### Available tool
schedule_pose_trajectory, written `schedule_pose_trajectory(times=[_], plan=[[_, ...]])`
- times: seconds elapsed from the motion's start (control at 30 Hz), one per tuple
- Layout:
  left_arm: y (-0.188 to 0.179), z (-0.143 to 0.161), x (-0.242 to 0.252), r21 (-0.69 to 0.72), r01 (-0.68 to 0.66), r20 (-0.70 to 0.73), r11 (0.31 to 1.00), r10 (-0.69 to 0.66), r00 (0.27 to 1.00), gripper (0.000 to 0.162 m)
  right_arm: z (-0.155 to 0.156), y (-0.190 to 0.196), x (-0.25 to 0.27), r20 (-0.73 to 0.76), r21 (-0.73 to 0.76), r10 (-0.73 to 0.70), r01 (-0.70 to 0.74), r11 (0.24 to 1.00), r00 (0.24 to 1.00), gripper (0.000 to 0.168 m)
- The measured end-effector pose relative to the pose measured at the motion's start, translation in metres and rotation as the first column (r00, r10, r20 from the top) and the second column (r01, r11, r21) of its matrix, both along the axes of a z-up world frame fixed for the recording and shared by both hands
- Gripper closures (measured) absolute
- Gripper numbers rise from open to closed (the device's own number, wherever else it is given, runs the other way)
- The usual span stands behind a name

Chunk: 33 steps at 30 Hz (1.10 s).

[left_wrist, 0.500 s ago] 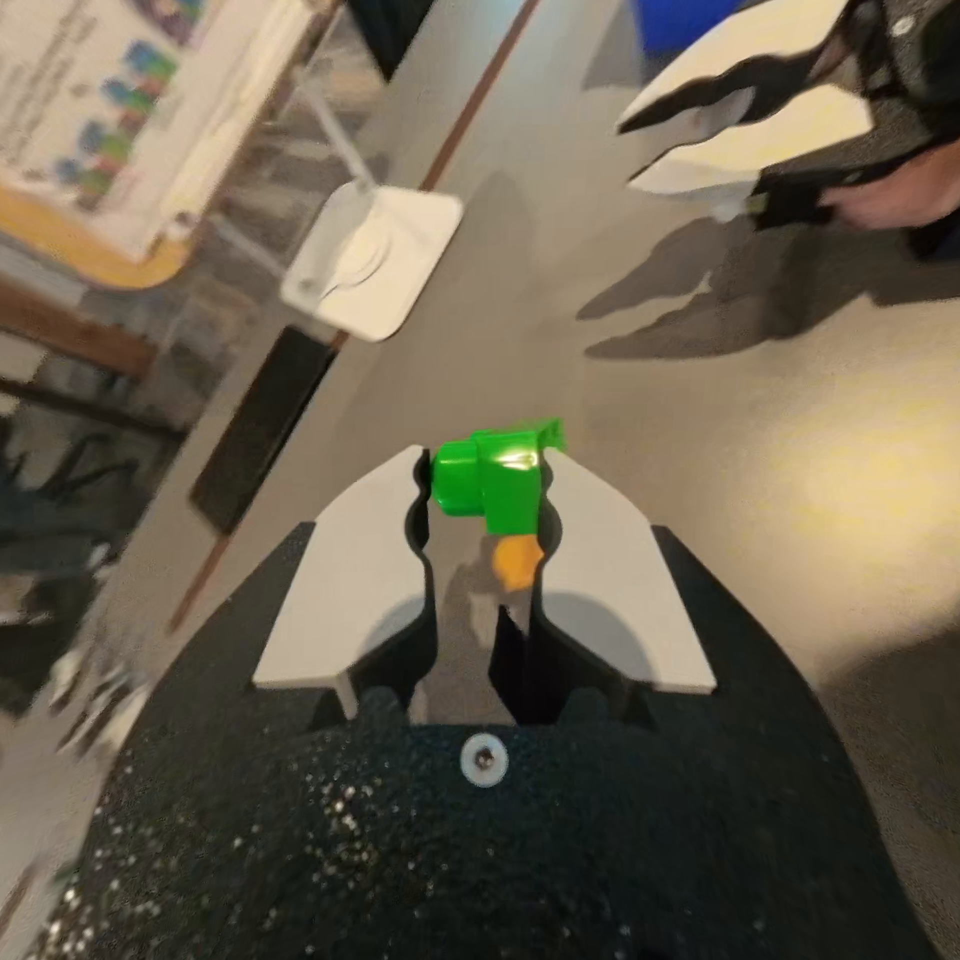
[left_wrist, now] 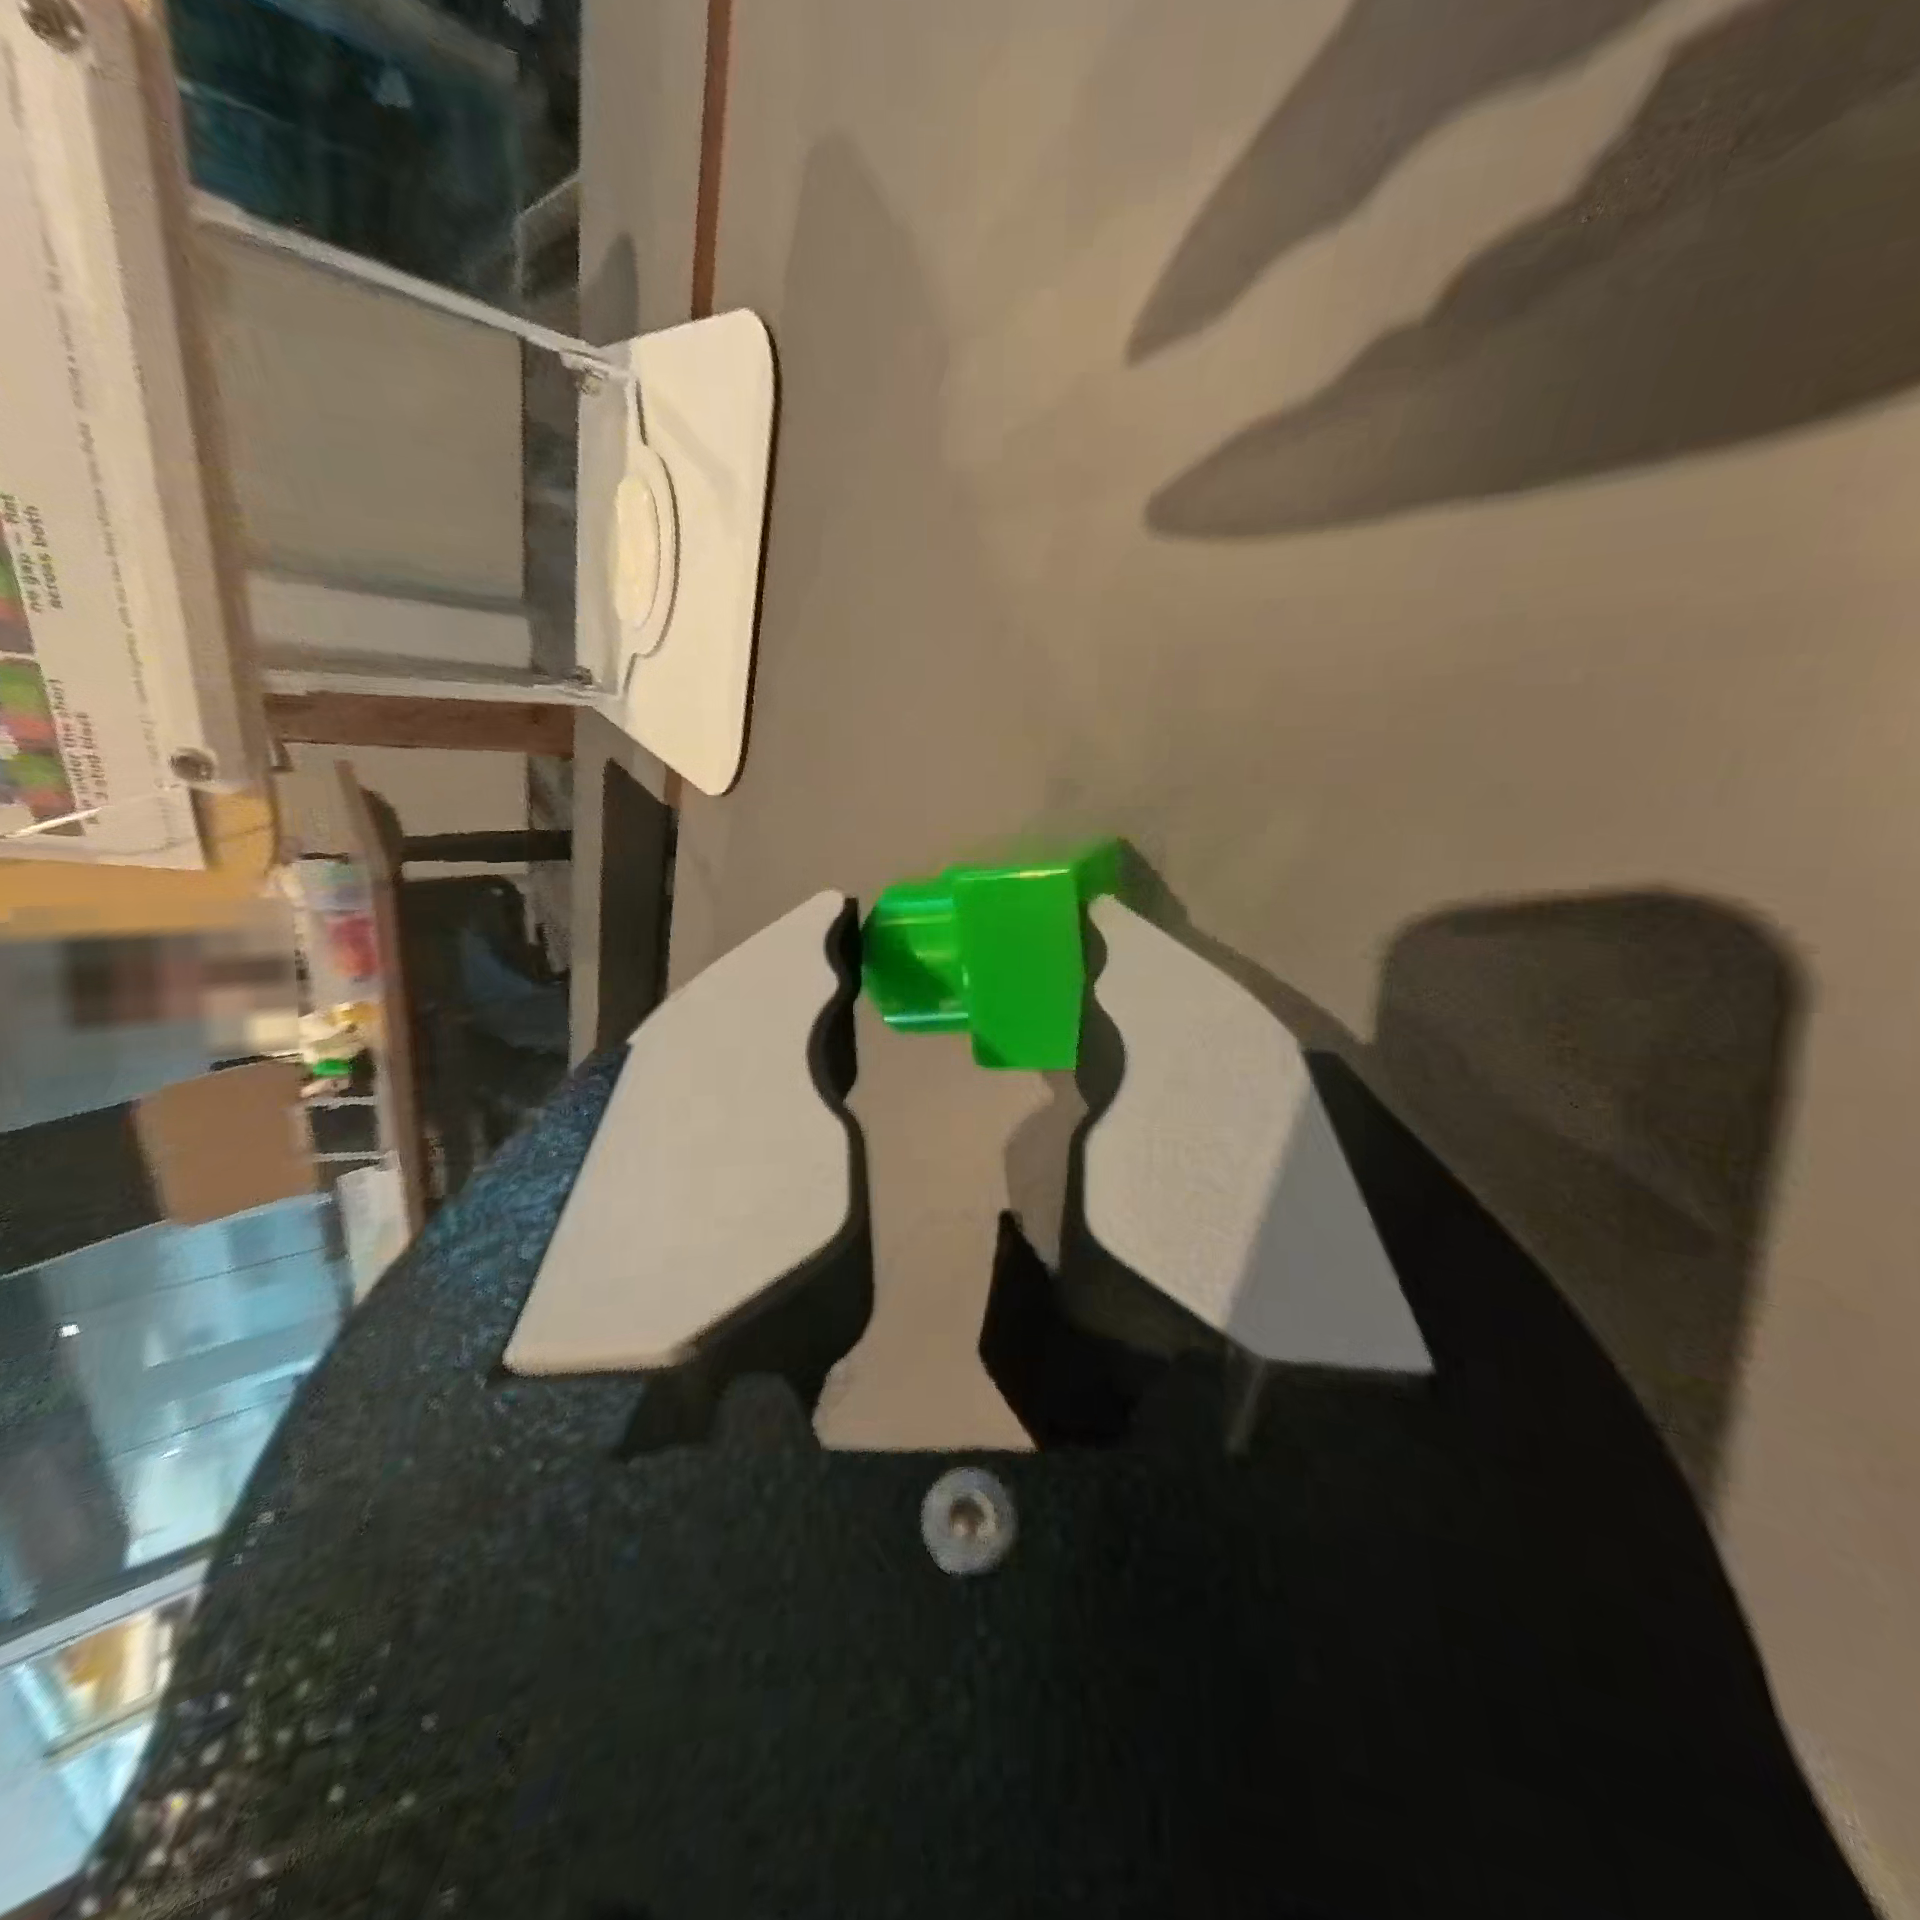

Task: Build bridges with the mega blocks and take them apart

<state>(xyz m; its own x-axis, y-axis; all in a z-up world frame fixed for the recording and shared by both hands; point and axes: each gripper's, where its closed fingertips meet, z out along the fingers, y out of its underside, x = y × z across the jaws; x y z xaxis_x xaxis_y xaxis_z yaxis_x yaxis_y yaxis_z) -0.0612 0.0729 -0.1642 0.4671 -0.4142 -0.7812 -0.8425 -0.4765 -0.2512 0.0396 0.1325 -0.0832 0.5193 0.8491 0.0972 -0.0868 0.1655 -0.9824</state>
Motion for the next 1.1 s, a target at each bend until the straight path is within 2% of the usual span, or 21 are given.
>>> schedule_pose_trajectory(times=[0.1,0.2,0.37,0.47,0.57,0.63,0.73,0.83,0.97,1.1], plan=[[-0.004,-0.001,0.007,0.002,0.017,-0.030,1.000,-0.017,0.999,0.123,-0.002,0.001,0.000,0.005,-0.009,0.001,-0.001,1.000,1.000,0.141],[-0.011,-0.008,0.015,-0.027,0.013,-0.016,1.000,-0.013,1.000,0.110,-0.005,0.002,-0.001,0.011,-0.022,0.009,-0.008,1.000,1.000,0.141],[-0.027,-0.016,0.031,-0.094,0.014,0.149,0.995,0.001,0.989,0.088,-0.007,0.001,-0.003,0.022,-0.035,0.025,-0.025,0.999,0.999,0.141],[-0.035,-0.017,0.035,-0.127,0.009,0.225,0.992,0.020,0.974,0.081,-0.008,0.000,-0.005,0.026,-0.038,0.032,-0.031,0.999,0.999,0.140],[-0.040,-0.011,0.038,-0.116,0.009,0.295,0.993,0.025,0.955,0.080,-0.011,0.000,-0.006,0.038,-0.041,0.037,-0.036,0.999,0.999,0.140],[-0.046,0.004,0.036,-0.070,0.002,0.340,0.998,0.022,0.940,0.080,-0.011,-0.001,-0.006,0.047,-0.034,0.036,-0.034,0.999,0.998,0.140],[-0.070,0.033,0.020,0.034,-0.057,0.492,0.998,0.033,0.870,0.082,-0.009,-0.003,-0.007,0.055,-0.017,0.038,-0.037,0.999,0.998,0.140],[-0.105,0.047,-0.019,0.107,-0.195,0.630,0.975,0.085,0.772,0.080,-0.007,-0.012,-0.013,0.061,-0.002,0.064,-0.064,0.998,0.996,0.140],[-0.142,0.028,-0.063,0.083,-0.345,0.714,0.935,0.186,0.675,0.074,-0.004,-0.039,-0.030,0.076,0.011,0.163,-0.165,0.986,0.984,0.140],[-0.149,-0.004,-0.072,0.002,-0.317,0.738,0.948,0.213,0.641,0.064,-0.008,-0.081,-0.054,0.144,0.013,0.335,-0.340,0.940,0.931,0.141]])
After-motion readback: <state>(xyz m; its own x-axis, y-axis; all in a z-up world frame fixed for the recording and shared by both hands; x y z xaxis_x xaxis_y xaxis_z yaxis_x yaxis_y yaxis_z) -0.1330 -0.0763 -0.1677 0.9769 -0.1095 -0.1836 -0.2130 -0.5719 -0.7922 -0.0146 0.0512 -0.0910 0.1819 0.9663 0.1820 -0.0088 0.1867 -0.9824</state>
